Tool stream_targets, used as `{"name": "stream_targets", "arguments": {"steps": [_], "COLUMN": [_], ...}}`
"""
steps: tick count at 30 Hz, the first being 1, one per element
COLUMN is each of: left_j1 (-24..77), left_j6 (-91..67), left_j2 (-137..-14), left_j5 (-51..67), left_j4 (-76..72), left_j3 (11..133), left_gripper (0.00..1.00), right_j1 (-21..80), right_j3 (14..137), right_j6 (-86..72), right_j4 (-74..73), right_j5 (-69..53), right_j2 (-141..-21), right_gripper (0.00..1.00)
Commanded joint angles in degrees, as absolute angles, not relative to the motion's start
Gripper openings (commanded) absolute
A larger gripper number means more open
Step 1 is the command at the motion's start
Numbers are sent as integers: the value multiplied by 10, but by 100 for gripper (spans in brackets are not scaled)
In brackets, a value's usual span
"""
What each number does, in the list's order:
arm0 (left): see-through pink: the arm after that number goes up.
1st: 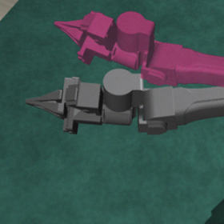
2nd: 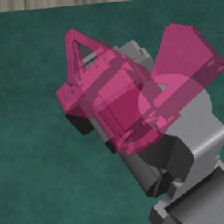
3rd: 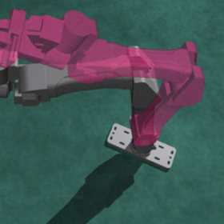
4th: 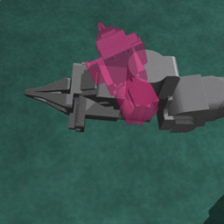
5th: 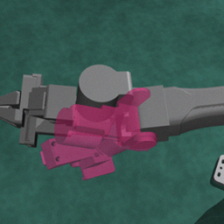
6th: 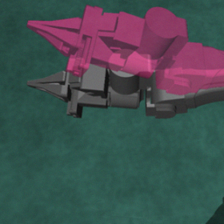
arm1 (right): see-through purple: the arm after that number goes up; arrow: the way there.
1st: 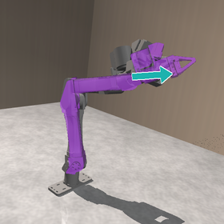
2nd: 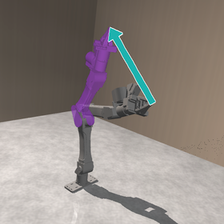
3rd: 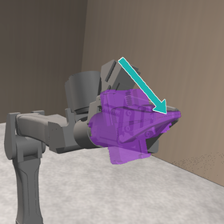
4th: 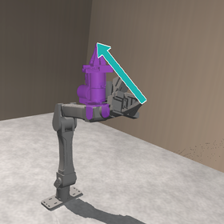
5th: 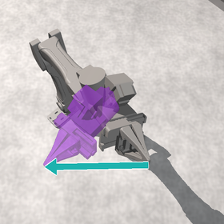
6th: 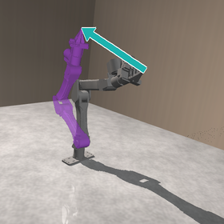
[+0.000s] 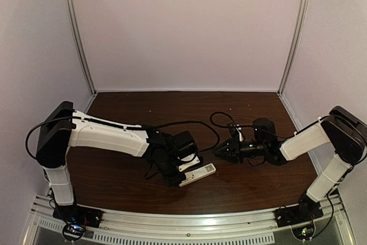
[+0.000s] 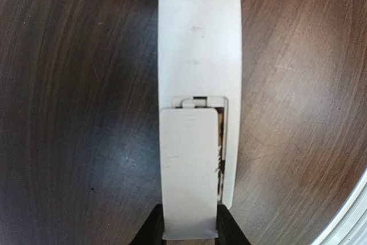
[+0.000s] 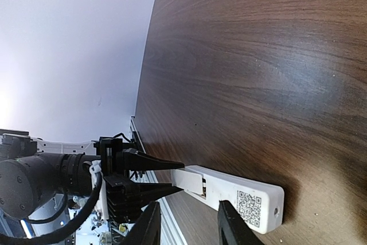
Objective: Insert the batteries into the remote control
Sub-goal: Load the battery cover onto the remote control without the battery cover.
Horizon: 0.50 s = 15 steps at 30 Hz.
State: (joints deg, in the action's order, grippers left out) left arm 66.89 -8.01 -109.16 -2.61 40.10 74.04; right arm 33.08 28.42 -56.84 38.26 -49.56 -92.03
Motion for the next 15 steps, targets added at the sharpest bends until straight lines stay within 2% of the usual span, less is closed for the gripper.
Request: {"name": "stream_targets", "arguments": {"steps": [1, 15], "left_j1": [665, 665], "left_j6": [-70, -65], "left_j2": [-1105, -1110], "left_j5": [-22, -6], "left_j4": [388, 400], "left_j3": [753, 766], "left_gripper": [28, 31], "right_j1": [330, 330], "right_j3": [281, 283], "right_j6": [-564, -564], "right_j4": [393, 401], "right_j5": [-503, -506], "right_j2": [-925, -940], "right_gripper": [36, 36]}}
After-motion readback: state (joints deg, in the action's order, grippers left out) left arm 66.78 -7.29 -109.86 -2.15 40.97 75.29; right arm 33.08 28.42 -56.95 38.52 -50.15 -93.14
